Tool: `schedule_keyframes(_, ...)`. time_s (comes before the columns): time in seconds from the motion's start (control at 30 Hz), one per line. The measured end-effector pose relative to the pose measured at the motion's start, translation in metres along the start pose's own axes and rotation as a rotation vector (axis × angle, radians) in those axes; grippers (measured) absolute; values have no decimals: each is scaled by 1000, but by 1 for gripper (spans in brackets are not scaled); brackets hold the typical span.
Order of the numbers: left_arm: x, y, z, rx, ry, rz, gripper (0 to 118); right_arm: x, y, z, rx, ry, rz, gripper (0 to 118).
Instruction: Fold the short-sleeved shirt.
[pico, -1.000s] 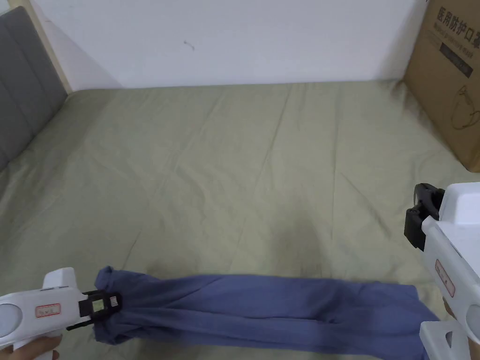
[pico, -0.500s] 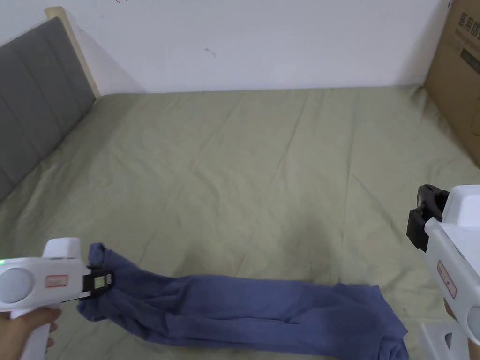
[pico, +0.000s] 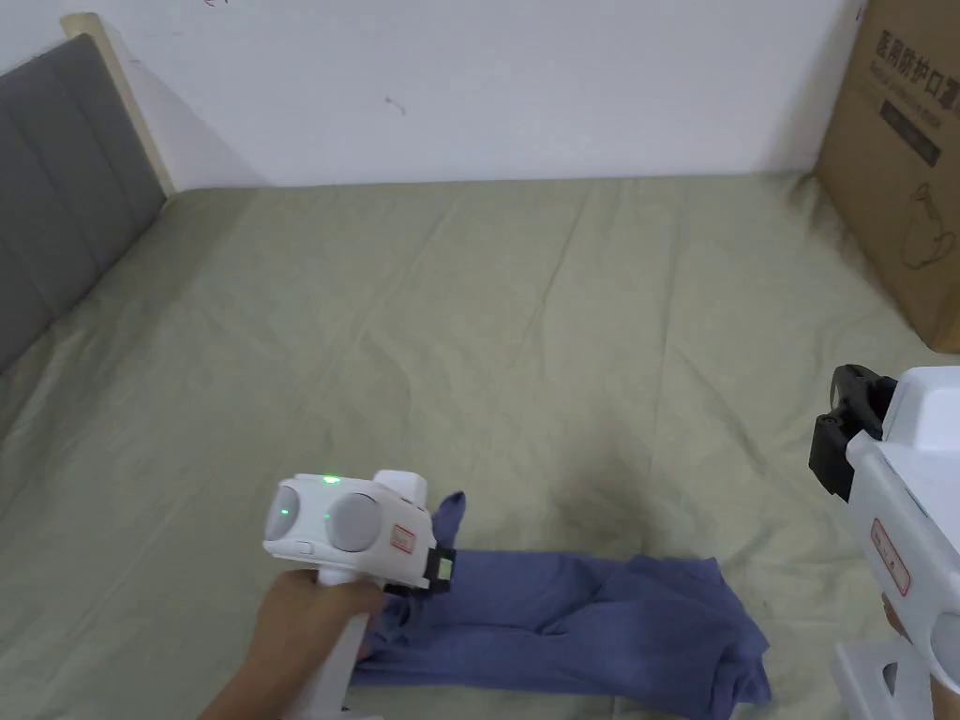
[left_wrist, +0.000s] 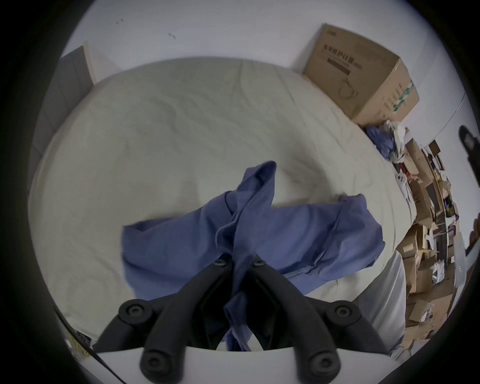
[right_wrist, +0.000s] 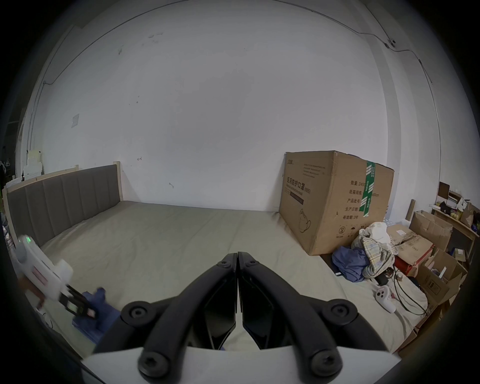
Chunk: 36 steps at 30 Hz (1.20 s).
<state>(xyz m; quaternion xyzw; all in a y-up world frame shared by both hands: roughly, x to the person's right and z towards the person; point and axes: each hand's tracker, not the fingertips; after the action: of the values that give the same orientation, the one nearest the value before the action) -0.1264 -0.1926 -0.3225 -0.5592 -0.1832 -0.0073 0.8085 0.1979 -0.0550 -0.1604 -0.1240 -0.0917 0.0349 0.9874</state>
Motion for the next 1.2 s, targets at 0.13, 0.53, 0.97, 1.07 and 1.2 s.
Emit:
schedule_keyframes(0.13, 15, -6, -44, -67, 26, 19, 8, 8, -4, 1, -7, -17, -6, 0)
schedule_keyframes(0.53, 7, -8, 31, 180, -68, 71, 96, 7, 0, 2, -10, -18, -13, 0)
schedule_keyframes(0.97, -67, -46, 59, 465, 106, 120, 2, -4, 8, 2, 7, 12, -7, 0)
schedule_keyframes(1.07, -67, -59, 41, 459, 96, 115, 0, -4, 8, 2, 3, 12, -4, 0)
schedule_keyframes(1.2, -52, -72, 15, 387, 98, 41, 0, -1, 6, 3, -4, 3, 1, 0)
